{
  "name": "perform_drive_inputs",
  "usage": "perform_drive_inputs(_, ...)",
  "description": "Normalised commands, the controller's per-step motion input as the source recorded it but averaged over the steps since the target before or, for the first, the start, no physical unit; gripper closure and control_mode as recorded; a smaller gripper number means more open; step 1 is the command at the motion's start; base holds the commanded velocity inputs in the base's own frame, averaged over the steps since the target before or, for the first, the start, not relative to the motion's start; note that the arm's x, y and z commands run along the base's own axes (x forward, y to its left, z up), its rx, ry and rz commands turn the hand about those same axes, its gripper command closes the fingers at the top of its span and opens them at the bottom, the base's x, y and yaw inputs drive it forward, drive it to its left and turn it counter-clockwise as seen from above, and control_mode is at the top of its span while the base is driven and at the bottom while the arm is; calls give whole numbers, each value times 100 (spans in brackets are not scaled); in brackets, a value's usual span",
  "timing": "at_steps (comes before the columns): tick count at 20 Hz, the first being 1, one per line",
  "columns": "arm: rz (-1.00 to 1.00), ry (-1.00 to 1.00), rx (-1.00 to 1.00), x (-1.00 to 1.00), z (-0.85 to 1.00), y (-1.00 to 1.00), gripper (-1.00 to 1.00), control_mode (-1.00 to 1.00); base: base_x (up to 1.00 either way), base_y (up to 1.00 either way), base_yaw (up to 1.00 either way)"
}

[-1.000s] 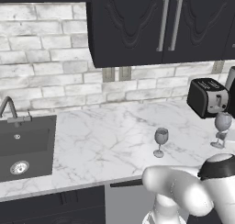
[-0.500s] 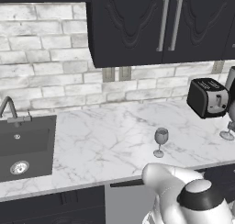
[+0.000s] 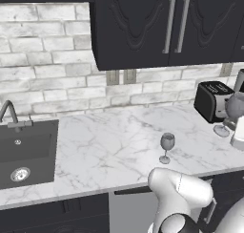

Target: Retrieve the wine glasses from the counter and place one next to each plate.

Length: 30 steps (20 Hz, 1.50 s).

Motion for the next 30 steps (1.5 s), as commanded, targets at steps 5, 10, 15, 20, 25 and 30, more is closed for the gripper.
perform_drive_inputs(5,16,-3,-3,-5,29,60,100,-100,0,0,0)
perform_drive_inputs(10,17,0,0,-8,14,49,100,-100,0,0,0)
perform_drive_inputs(15,2,-1,-2,-12,0,13,100,100,-71,52,6)
perform_drive_inputs(20,0,0,0,0,0,0,100,100,-81,72,9)
perform_drive_inputs(25,0,0,0,0,0,0,100,100,-22,100,50)
perform_drive_inputs(30,0,0,0,0,0,0,100,100,-12,44,87)
